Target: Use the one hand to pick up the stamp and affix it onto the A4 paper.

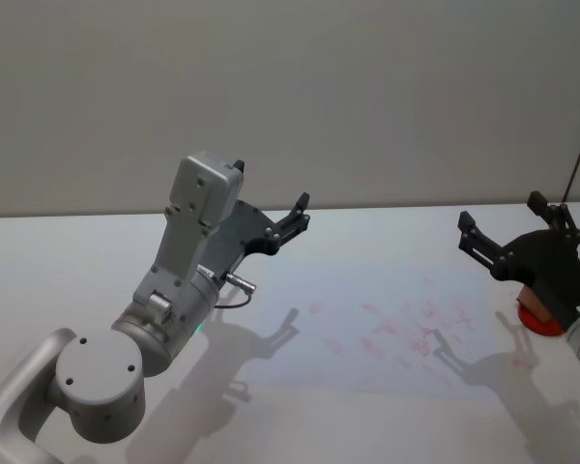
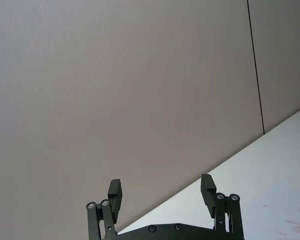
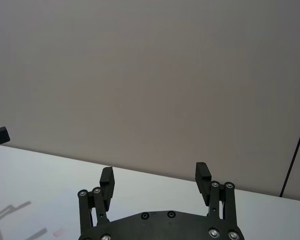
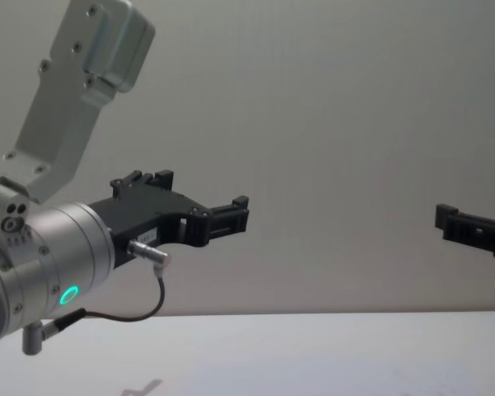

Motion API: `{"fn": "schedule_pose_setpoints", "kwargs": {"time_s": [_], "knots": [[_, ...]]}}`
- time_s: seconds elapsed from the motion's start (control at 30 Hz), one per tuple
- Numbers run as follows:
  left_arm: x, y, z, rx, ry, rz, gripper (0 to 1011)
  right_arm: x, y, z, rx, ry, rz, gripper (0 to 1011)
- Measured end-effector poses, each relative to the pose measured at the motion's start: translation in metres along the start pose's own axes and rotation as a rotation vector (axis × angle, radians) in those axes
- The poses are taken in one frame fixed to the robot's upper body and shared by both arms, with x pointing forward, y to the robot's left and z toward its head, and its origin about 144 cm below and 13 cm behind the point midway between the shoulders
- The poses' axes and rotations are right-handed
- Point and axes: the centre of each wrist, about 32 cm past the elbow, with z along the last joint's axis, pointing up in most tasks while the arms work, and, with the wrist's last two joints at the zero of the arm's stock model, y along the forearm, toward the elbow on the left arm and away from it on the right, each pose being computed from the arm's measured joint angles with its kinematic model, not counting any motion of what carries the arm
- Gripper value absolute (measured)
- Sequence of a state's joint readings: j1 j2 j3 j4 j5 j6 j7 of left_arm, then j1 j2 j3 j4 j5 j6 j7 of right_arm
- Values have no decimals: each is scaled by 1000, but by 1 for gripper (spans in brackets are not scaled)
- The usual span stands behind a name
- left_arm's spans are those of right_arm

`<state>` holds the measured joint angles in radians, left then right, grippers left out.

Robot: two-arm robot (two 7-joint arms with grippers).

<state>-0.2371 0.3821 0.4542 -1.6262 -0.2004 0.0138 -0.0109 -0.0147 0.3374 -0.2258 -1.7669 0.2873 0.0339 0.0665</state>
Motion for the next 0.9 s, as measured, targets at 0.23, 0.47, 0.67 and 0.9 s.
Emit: {"fn": "schedule_pose_setpoints", "kwargs": {"time_s": [0.23,0.47,0.67,0.9], "knots": [[0,0,0,0,0,0,1001,0,0,0,0,0,0,1001],[0,0,0,0,0,0,1001,0,0,0,0,0,0,1001],[0,0,0,0,0,0,1001,0,0,0,0,0,0,1001],[0,0,0,0,0,0,1001,0,0,0,0,0,0,1001]]}}
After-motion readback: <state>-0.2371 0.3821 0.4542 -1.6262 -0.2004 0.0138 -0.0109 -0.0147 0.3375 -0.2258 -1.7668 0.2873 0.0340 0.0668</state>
